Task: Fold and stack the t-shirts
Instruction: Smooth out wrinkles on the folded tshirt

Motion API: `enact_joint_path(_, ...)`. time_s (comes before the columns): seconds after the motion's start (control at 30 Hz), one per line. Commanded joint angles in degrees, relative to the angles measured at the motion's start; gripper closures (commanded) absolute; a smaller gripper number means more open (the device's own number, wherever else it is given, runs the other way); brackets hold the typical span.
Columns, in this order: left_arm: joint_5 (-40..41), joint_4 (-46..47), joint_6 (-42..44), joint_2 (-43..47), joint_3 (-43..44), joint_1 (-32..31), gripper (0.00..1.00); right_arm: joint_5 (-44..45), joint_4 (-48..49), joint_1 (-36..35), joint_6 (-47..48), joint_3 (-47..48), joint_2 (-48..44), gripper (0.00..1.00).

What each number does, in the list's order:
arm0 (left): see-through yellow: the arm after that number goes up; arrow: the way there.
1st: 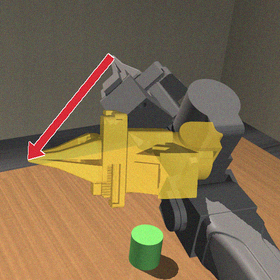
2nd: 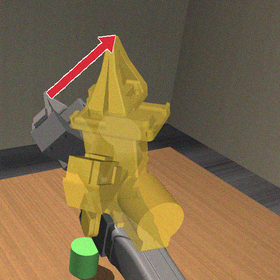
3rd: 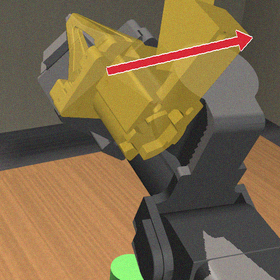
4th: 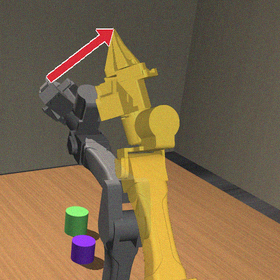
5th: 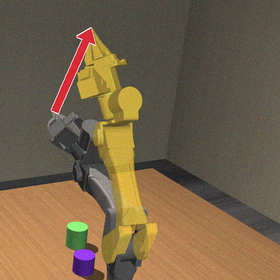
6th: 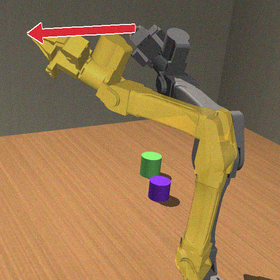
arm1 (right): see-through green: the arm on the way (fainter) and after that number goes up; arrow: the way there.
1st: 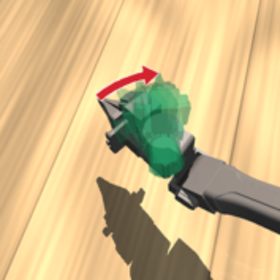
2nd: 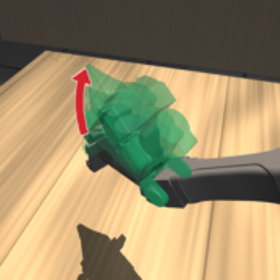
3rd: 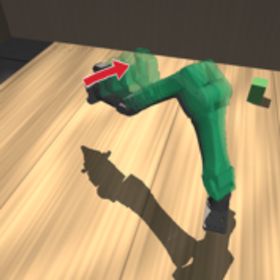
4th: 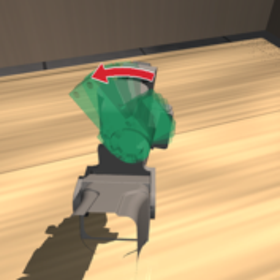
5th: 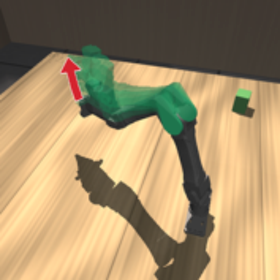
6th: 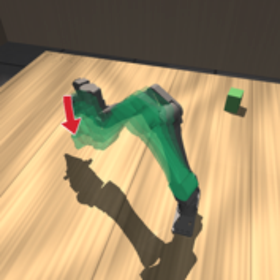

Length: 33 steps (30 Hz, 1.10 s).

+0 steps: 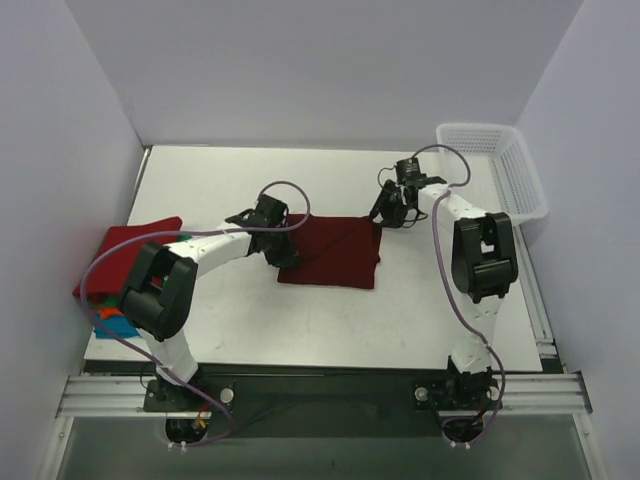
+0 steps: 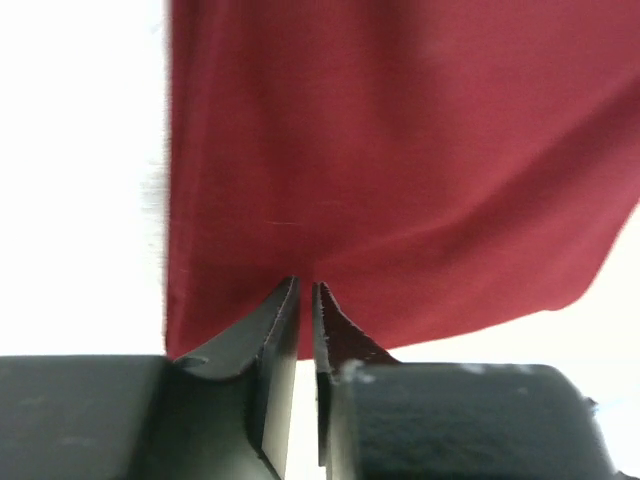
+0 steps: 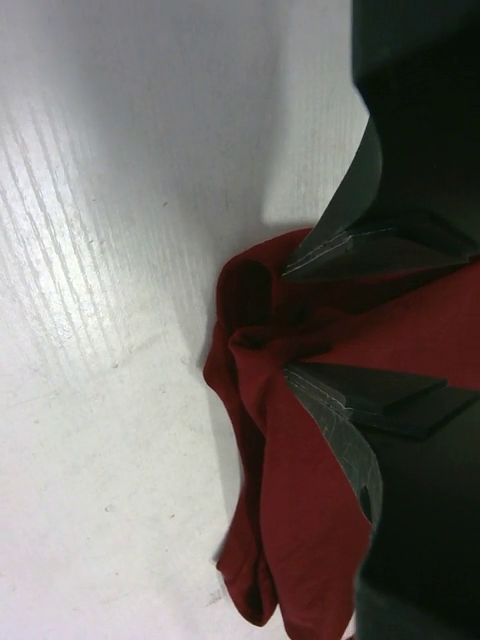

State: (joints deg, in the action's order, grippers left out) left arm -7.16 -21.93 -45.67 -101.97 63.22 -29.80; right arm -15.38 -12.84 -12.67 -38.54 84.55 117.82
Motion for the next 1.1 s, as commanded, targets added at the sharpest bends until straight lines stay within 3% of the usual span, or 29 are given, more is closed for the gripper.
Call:
enact_joint_path(0.0, -1.19, -1.79, 2.69, 5.03, 5.94, 1.14, 0.77, 1.84, -3.41, 0.54, 1.72, 0.53, -7.85, 0.61)
enact_joint_path(0.1, -2.68, -1.45, 3.04, 4.95, 8.84, 3.78, 0.76, 2.54, -4.82, 0.27, 1.54, -3.51, -13.57, 0.61)
enact_joint_path(0.4, -7.08, 1.97, 5.15, -8.41, 21.50, 6.86, 0.78, 1.05, -1.32, -6.93, -0.83, -17.75, -24.91, 0.63)
enact_joint_path(0.63, -9.63, 9.54, 2.34, -17.46, 22.21, 10.55, 0.80, -0.88, 5.53, -11.86, -2.50, -26.62, -19.93, 0.65)
enact_joint_path(0.83, -10.24, 10.86, 1.64, -20.45, 21.24, 12.22, 0.82, -2.46, 10.46, -9.66, -3.91, -36.37, -18.33, 0.67)
enact_joint_path(1.07, -14.97, 12.62, 1.46, -18.27, 21.67, 13.89, 0.79, -4.13, 10.65, -5.80, -2.42, -39.82, -21.31, 0.68)
